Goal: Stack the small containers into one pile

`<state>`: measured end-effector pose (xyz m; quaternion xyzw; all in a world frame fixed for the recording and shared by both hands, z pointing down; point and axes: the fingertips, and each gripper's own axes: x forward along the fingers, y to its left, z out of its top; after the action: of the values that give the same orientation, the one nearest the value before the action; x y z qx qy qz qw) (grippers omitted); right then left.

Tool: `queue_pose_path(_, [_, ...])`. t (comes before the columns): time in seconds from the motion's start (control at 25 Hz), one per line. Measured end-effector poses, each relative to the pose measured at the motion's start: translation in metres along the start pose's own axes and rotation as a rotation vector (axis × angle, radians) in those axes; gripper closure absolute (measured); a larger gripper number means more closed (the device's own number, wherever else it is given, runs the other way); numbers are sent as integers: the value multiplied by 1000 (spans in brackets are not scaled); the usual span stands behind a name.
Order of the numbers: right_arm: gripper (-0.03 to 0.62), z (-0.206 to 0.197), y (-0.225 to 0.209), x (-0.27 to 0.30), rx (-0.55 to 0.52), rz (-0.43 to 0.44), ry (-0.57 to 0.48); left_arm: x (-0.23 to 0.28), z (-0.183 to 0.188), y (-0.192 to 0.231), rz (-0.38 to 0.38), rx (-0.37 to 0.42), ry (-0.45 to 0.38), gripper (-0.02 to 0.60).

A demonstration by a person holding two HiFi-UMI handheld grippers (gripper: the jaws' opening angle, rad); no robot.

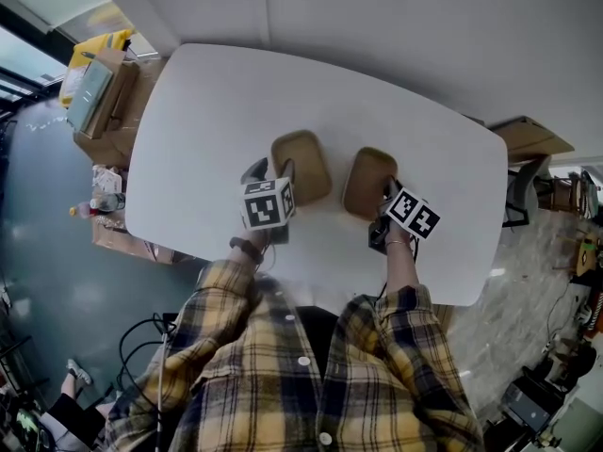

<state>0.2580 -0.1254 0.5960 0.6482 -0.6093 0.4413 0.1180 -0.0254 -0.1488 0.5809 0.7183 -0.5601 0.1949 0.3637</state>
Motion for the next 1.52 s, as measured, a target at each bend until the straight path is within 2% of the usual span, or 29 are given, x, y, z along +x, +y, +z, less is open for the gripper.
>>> queue_pose_path(0.28, [566,32,25,-20,-12,80,-78,-4,3,-1,-8,-7,-10,380])
queue_pose_path(0.56, [566,59,119,-28,-81,287,-106,-10,7,8,-12,-32,-28,380])
queue_pose_path(0.8, [566,45,184,-20,-154,394,-49,-20,16,18,-10,-57,-52,380])
queue_pose_path(1.0, [566,23,204,-2,-209,396,6,-28,22,36,-1,-87,-75,380])
queue_pose_path(1.28, [566,0,197,14,-303,341,57,-34,20,49,9,-125,-80,380])
queue_pose_path(1.52, [566,-10,198,22,-384,323,53,-35,21,45,-11,-123,-83,380])
